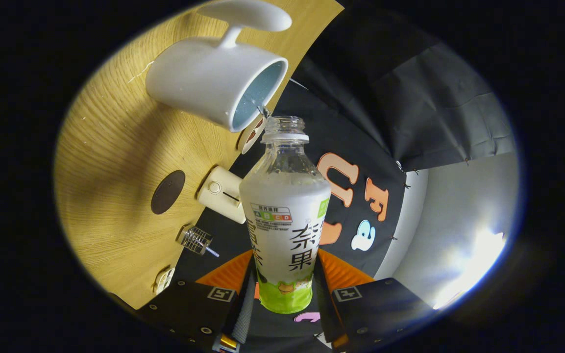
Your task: Take the bottle from table, then pour the juice into the cup, finally place the bottle on the coaster
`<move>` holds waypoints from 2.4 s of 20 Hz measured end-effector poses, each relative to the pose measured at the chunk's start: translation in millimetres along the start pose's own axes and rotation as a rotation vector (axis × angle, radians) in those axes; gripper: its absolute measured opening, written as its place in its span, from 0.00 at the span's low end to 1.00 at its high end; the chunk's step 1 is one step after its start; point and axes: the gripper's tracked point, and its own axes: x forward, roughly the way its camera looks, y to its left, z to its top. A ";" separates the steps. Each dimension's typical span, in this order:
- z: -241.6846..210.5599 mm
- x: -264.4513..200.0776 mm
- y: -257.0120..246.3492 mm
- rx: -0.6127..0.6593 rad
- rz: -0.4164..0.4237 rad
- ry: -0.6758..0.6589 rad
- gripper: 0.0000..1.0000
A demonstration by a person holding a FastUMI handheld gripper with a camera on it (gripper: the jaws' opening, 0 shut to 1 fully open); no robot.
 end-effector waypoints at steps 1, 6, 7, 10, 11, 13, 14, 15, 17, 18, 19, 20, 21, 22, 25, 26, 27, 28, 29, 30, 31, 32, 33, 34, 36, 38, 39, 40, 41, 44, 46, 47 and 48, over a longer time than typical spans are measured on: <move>0.5 0.7 -1.8 -0.010 -0.003 -0.004 0.58; 3.8 2.6 -6.9 -0.043 -0.012 -0.026 0.58; 4.6 2.5 -7.5 -0.047 -0.013 -0.031 0.58; 6.4 4.2 -9.5 -0.067 -0.017 -0.043 0.58; 7.1 4.0 -9.9 -0.074 -0.017 -0.047 0.58; 7.9 4.6 -9.7 -0.086 -0.020 -0.054 0.58; 8.7 5.9 -9.9 -0.090 -0.020 -0.058 0.58; 9.4 5.7 -10.6 -0.095 -0.024 -0.064 0.58; 9.4 7.3 -9.1 -0.108 -0.020 -0.071 0.58; 8.2 7.7 -8.9 -0.115 -0.021 -0.072 0.58; 7.4 8.9 -10.0 -0.121 -0.022 -0.074 0.58; 7.3 10.0 -10.0 -0.123 -0.023 -0.076 0.58; 7.8 10.2 -8.8 -0.121 -0.022 -0.077 0.58; 8.9 10.5 -8.4 -0.117 -0.019 -0.078 0.58; 9.9 7.6 5.5 -0.025 0.044 -0.057 0.58; 9.1 5.4 12.6 0.020 0.070 -0.047 0.58; 9.1 3.5 20.9 0.063 0.099 -0.034 0.58; 9.6 2.4 23.6 0.102 0.119 -0.020 0.58; 10.6 2.9 26.5 0.146 0.134 -0.010 0.58; 11.1 1.2 32.4 0.200 0.158 0.003 0.58; 12.3 -0.6 41.4 0.268 0.192 0.017 0.59; 14.1 0.2 52.1 0.344 0.233 0.028 0.59; 16.5 1.6 61.0 0.422 0.269 0.044 0.59; 17.9 2.2 65.3 0.496 0.299 0.060 0.59; 24.4 -0.5 73.1 0.645 0.343 0.091 0.59; 26.9 -2.5 78.6 0.802 0.380 0.123 0.59; 29.8 -2.9 81.1 0.881 0.405 0.142 0.59; 25.4 2.2 83.5 0.965 0.417 0.179 0.59; 25.2 8.1 86.9 1.046 0.439 0.207 0.59; 28.8 26.8 91.8 1.208 0.445 0.238 0.59; 25.1 37.6 94.4 1.278 0.436 0.259 0.59; 22.8 43.3 98.1 1.319 0.434 0.286 0.59; 22.5 43.9 101.1 1.371 0.445 0.309 0.59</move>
